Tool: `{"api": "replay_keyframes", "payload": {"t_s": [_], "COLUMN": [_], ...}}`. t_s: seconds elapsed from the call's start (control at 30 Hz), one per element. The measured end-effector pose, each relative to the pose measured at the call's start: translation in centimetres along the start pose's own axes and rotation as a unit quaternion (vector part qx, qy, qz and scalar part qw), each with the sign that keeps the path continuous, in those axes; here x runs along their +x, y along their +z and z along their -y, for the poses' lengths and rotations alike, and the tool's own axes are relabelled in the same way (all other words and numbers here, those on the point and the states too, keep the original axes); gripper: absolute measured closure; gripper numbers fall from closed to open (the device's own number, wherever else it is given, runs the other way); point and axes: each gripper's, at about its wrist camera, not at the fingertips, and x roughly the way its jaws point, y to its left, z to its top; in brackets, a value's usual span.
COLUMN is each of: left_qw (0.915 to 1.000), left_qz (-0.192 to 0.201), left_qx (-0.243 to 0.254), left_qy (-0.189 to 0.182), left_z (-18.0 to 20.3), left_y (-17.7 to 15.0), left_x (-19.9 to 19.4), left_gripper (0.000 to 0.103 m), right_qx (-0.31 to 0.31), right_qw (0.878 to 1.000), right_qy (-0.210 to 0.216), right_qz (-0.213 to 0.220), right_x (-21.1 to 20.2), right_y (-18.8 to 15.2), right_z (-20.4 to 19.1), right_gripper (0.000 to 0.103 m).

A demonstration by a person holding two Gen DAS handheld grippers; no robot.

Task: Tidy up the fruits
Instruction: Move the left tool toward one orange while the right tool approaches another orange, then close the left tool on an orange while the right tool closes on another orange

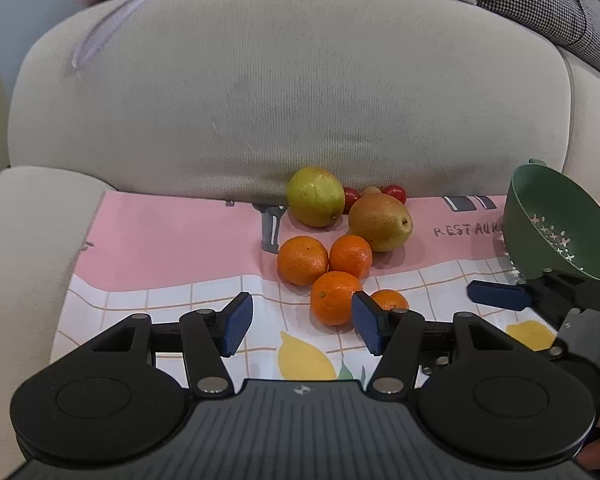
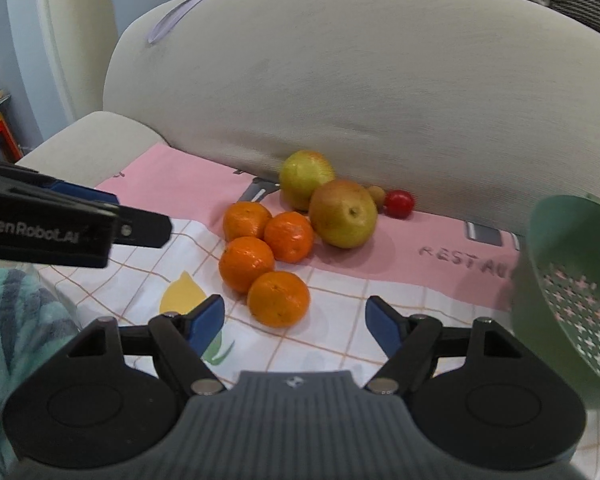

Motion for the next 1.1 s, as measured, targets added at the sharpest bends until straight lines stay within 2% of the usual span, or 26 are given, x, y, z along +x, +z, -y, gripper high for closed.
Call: {"api": "replay_keyframes", "payload": {"t_s": [0.17, 0.27, 0.47, 0.57, 0.77, 0.93, 1.0, 1.1], "left_qw": [0.9995, 0.9994, 0.9968, 0.9956, 0.9930, 0.9912, 0.9903, 0.9891], "left_qz": [-0.022, -0.031, -0.048, -0.054, -0.073, -0.086, -0.087, -0.088], "left_qx": [-0.001, -0.010, -0.049, -0.056, -0.062, -0.074, -0.081, -0.084], "left_qy": [0.021, 0.010, -0.042, -0.052, -0.069, -0.068, -0.072, -0.082], "left_z": [-0.5, -0.8, -1.4, -1.2, -0.4, -0.5, -0.7, -0.8], "left_y": [0.2, 0.2, 0.8, 1.1, 1.4, 1.3, 1.4, 1.4], "left_x": [1.7, 2.5, 3.8, 4.7, 7.0, 8.4, 8.7, 8.8], "left_gripper": [0.036, 0.038, 0.038, 0.038, 0.038, 0.038, 0.041, 0.052], "right_qx": [0.001, 0.007, 0.014, 0.014, 0.018, 0.019, 0.021, 0.019], "right_qw": [1.000, 1.000, 0.999, 0.999, 0.998, 0.998, 0.998, 0.998], "right_qy": [0.008, 0.014, 0.030, 0.031, 0.045, 0.048, 0.049, 0.051], "right_qz": [-0.012, -0.017, -0.025, -0.029, -0.035, -0.040, -0.042, -0.042], "right_x": [2.2, 3.1, 4.7, 5.5, 6.1, 6.5, 6.6, 6.4], "right_y": [0.3, 0.3, 0.4, 0.3, 0.1, 0.2, 0.2, 0.2], "right_z": [-0.1, 0.1, 0.5, 0.6, 0.9, 1.0, 1.0, 0.9], "right_gripper": [0.036, 0.039, 0.042, 0.043, 0.053, 0.054, 0.055, 0.058]}}
